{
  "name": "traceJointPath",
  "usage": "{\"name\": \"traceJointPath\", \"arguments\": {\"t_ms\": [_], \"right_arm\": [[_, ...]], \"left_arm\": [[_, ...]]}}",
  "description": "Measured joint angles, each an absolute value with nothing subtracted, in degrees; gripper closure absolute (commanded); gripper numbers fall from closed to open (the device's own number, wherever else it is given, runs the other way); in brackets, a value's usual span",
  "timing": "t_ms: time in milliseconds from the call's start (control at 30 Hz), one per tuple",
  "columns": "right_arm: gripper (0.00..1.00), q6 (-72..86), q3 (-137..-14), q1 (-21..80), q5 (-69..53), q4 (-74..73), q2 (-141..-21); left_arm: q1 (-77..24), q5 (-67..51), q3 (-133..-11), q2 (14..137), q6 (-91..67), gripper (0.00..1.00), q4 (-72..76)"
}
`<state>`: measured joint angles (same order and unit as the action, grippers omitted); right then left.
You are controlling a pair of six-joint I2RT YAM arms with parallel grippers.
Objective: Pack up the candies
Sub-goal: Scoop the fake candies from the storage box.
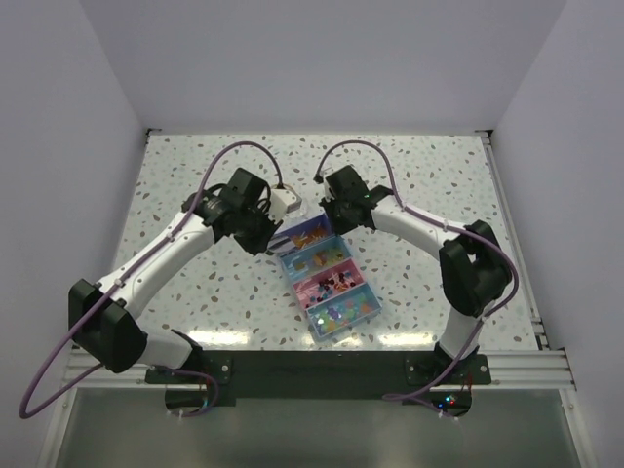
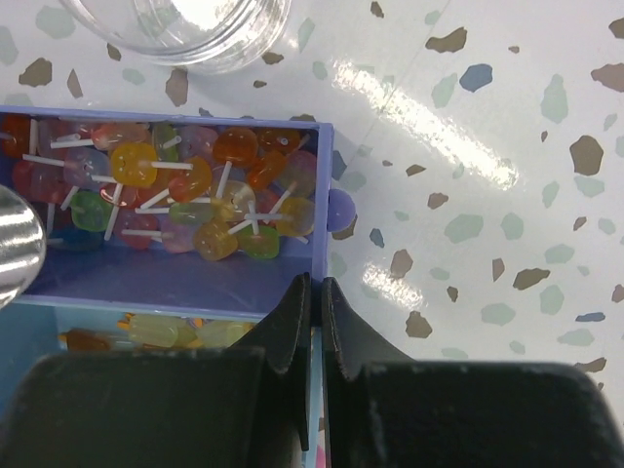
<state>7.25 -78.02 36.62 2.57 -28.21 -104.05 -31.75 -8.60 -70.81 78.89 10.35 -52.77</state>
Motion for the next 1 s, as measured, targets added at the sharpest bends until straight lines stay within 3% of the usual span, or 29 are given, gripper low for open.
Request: {"name": "traceJointPath", "arguments": {"t_ms": [433,1000], "right_arm": [[1.0,6.9,-72.8,40.1,6.6,-27.3,-99.1],[1.0,6.8,-71.9,40.1,6.5,-25.9,-99.0]], "left_arm": [[-33.2,-7.3,-79.0,81.1,18.3,1.0,-59.5],[-36.6,-2.9,-79.2,86.0,20.6,1.0,-62.4]]}}
